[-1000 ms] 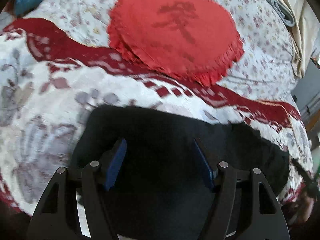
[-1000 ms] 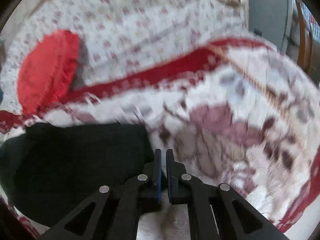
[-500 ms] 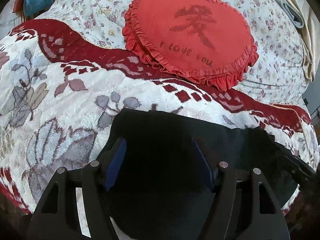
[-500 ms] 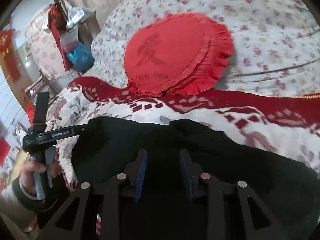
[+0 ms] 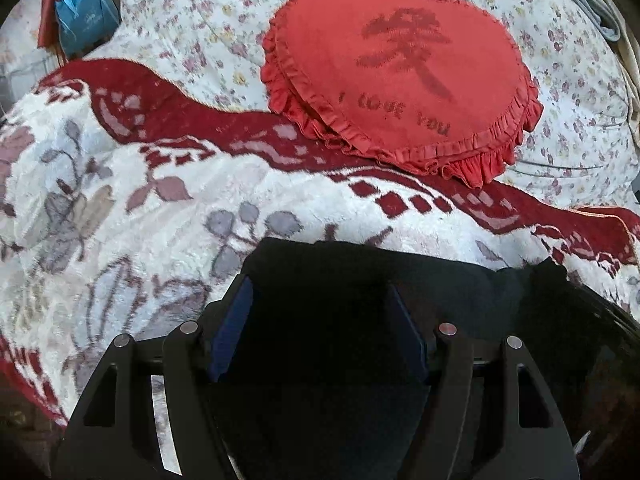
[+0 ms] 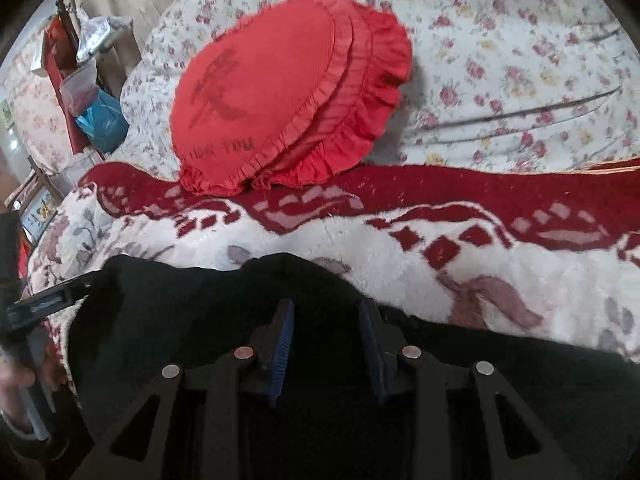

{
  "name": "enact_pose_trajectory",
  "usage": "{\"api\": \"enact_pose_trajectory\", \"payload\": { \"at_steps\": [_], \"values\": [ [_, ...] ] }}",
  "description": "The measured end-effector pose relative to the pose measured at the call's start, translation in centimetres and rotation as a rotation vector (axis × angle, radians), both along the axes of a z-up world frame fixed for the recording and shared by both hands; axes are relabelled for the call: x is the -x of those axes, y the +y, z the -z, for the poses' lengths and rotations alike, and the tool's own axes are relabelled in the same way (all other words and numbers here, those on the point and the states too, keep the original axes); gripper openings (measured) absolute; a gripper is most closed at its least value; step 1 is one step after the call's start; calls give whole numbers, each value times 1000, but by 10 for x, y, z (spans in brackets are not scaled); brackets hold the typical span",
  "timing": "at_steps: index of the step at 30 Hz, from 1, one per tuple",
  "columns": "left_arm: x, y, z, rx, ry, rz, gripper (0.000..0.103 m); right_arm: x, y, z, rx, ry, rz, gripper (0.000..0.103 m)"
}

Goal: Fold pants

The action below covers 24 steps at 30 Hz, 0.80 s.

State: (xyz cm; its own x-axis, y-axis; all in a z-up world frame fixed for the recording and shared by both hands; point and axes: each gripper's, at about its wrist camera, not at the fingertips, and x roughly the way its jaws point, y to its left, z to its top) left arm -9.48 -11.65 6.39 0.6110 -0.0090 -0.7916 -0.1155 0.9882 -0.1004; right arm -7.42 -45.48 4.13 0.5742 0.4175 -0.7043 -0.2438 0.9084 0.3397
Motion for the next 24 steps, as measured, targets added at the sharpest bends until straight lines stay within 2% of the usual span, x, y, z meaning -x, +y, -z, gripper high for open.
{"api": "enact_pose_trajectory", "payload": {
  "at_steps": [6,11,17,24],
  "values": [
    [15,-6,-16,-22,-48,1,68,50,-5,-26,-17,-29,-35,32],
    [28,-14,-22,-27,-67,23,68,75,-5,-18,-6,-1,-37,32],
    [42,-22,-18,-8,-58,58,68,77,-4,5,61,56,1,32],
    [50,-39,-20,19,-58,122,68,81,-23,0,96,45,59,33]
  ]
}}
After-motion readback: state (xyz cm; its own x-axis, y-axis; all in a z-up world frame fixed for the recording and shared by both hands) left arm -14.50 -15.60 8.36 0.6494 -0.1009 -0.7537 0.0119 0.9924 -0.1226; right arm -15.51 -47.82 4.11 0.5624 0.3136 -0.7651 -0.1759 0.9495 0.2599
